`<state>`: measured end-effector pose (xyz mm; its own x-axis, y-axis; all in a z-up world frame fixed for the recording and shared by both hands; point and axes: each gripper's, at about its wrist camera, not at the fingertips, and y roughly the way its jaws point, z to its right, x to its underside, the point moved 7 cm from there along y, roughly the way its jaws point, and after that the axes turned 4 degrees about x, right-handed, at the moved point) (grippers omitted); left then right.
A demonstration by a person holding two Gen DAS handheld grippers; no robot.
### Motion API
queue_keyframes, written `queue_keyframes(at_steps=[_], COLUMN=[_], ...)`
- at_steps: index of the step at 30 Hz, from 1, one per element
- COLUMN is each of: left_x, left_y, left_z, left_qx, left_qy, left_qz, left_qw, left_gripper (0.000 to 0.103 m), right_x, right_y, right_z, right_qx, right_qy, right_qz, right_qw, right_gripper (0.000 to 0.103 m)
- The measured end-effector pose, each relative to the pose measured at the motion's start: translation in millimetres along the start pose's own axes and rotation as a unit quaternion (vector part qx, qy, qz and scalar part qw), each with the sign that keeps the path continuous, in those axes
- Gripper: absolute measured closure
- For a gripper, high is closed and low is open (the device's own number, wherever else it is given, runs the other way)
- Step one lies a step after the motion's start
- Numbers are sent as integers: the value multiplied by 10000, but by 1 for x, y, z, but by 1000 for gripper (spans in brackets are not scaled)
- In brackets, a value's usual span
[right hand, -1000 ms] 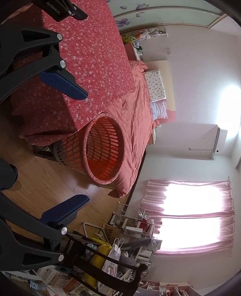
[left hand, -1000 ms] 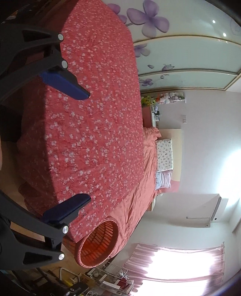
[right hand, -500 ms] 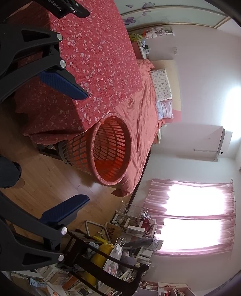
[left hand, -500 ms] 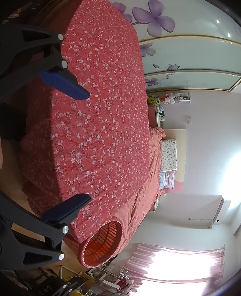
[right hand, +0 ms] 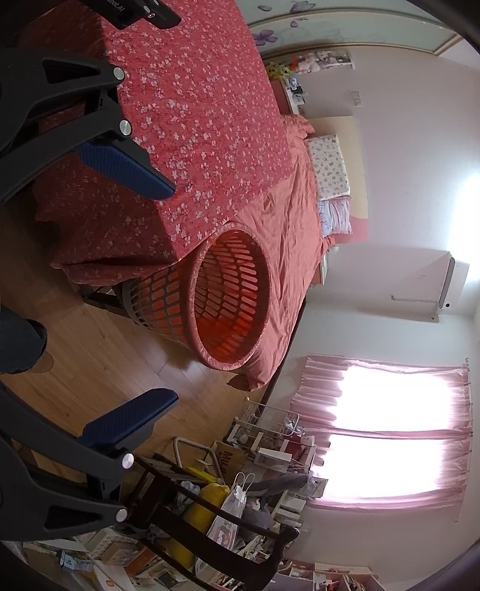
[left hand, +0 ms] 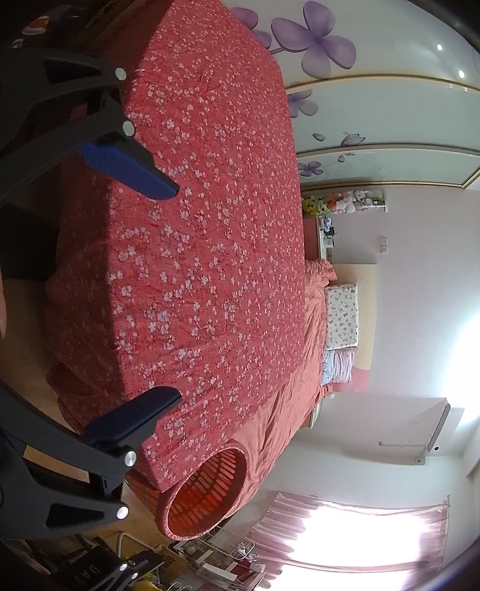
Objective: Collect trash
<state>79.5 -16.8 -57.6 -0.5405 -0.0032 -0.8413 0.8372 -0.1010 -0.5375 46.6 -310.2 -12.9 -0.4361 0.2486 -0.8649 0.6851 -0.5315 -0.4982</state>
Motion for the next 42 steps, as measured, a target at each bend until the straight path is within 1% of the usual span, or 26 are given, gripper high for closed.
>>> queue_keyframes(at_steps=[7, 16, 42], left_x=[-1, -6, -5], left_y=[0, -5, -6], left_z=[-1, 1, 2], left_qx=[-2, -7, -3], left_qy=[-20, -28, -33], left_qz=[25, 158, 159], left_qw=[10000, 9999, 9999], left_gripper=[4, 4, 4], right_x=[-1, -3, -4], right_y=[0, -2, -1], right_z=[-1, -1, -2], right_qx=[-2, -35, -69], right_qy=[3, -38, -70], right_qz=[23, 74, 55], right_qw=[10000, 10000, 9999], right_gripper=[2, 2, 2])
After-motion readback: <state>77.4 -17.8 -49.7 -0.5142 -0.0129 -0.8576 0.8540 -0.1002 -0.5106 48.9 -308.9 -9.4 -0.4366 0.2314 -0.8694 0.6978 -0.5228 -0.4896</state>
